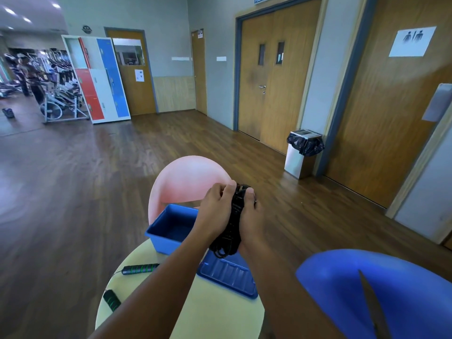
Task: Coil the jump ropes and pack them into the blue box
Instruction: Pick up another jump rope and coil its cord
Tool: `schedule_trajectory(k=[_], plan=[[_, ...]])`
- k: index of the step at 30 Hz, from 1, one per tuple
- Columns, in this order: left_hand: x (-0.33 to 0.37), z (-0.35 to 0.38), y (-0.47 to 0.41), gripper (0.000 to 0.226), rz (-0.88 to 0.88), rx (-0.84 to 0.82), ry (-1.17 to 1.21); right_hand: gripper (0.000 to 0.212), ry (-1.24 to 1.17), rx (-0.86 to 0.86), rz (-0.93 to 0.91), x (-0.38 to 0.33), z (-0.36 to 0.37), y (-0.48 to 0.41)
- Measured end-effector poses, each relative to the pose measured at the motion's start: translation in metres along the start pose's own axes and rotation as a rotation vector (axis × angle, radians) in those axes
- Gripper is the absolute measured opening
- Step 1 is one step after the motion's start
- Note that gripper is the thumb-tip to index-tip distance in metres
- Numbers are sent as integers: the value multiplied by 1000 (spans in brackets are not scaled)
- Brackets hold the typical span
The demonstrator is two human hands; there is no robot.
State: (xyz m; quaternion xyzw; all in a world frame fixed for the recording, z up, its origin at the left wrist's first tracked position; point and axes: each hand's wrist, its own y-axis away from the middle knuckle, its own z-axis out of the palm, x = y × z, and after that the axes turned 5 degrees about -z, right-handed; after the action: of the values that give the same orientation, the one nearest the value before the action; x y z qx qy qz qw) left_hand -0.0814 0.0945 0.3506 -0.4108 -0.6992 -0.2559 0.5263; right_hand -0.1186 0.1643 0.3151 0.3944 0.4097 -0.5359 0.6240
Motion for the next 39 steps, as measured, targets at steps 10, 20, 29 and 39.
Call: schedule_trajectory(k=[10,20,29,39], plan=[[-32,3,21,32,-299,-245,106,55,-177,165,168,20,-22,-34],[-42,-27,3,21,-215,-163,202,53,-3,-140,192,12,-49,-75],[-30,-9,-11,57,-348,392,155,78,327,-256,113,10,-36,-59],[-7,-4,-12,40,-204,328,38,22,36,-243,291,18,-51,-54]])
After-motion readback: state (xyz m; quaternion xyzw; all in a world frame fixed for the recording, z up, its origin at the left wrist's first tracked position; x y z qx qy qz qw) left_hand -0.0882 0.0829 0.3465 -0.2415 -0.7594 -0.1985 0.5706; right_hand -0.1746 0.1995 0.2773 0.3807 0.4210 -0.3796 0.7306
